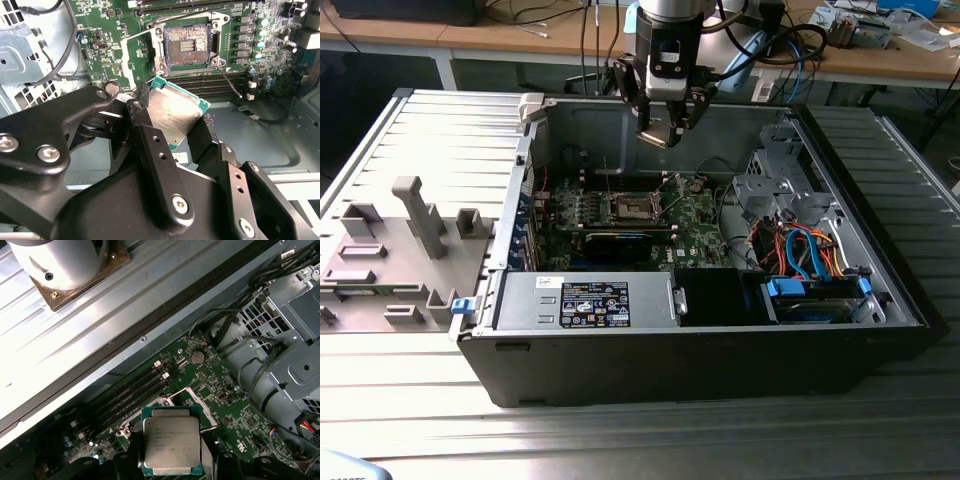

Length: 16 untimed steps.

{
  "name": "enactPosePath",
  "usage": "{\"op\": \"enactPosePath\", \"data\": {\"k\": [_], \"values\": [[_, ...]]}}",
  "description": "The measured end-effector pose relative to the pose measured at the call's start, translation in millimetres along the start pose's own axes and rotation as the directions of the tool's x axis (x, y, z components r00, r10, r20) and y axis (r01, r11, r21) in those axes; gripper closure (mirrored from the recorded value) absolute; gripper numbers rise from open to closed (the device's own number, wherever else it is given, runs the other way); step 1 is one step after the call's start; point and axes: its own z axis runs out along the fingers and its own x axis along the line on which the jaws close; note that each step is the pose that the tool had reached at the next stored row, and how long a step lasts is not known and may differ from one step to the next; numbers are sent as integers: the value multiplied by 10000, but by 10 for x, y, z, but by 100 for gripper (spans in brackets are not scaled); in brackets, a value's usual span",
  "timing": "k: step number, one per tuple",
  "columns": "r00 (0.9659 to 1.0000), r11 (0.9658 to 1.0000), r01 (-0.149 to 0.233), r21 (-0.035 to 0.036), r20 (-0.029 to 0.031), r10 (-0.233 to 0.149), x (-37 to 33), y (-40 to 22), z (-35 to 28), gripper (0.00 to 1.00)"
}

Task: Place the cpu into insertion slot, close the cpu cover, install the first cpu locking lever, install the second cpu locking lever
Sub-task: 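Place the cpu into insertion slot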

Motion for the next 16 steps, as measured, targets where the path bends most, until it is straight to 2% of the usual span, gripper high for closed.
{"op": "enactPosePath", "data": {"k": [16], "values": [[9999, 9999, -116, -3, 10, 116, 0, 0, 0, 45]]}}
